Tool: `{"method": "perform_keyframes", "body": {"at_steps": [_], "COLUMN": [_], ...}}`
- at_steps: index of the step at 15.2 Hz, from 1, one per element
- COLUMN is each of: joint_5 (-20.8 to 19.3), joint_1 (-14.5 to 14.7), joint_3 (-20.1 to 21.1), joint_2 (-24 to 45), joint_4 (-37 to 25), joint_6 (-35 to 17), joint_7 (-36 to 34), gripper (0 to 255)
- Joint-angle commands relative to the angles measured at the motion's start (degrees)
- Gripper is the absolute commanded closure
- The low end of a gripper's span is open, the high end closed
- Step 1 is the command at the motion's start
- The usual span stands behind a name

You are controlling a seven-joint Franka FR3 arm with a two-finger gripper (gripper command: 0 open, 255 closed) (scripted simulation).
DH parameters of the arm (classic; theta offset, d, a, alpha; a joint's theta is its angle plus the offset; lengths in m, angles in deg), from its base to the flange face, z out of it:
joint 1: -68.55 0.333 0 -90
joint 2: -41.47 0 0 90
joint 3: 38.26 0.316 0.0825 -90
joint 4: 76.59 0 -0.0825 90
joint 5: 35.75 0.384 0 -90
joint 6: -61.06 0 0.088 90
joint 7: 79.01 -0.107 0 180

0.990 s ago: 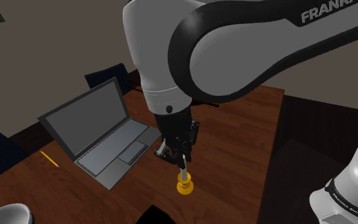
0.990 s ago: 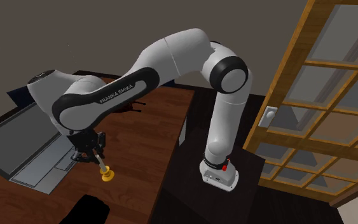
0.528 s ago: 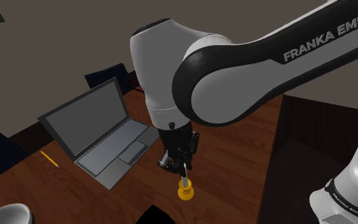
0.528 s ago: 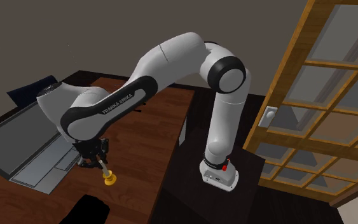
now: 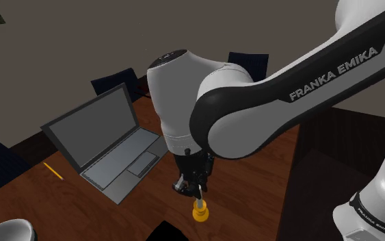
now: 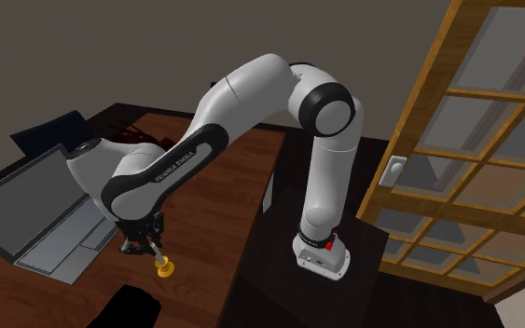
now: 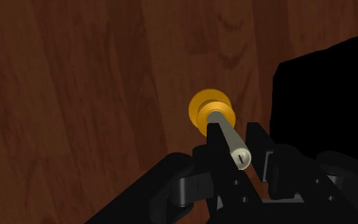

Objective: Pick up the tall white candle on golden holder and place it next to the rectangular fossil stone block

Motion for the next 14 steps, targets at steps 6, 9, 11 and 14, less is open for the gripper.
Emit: {"method": "perform_keyframes", "body": {"at_steps": [6, 9, 11, 14], "joint_5": [-0.3, -0.3, -0.3, -0.1], "joint_1": [0.0, 0.0, 0.0, -0.1], "joint_3": [0.0, 0.0, 0.0, -0.1], "joint_2": [0.6, 0.6, 0.6, 0.1], "joint_4": [0.2, 0.2, 0.2, -1.2], "joint_6": [-0.7, -0.7, -0.7, 1.2], "joint_7": [-0.1, -0.1, -0.1, 0.1], "gripper": [255, 0, 0, 0]}}
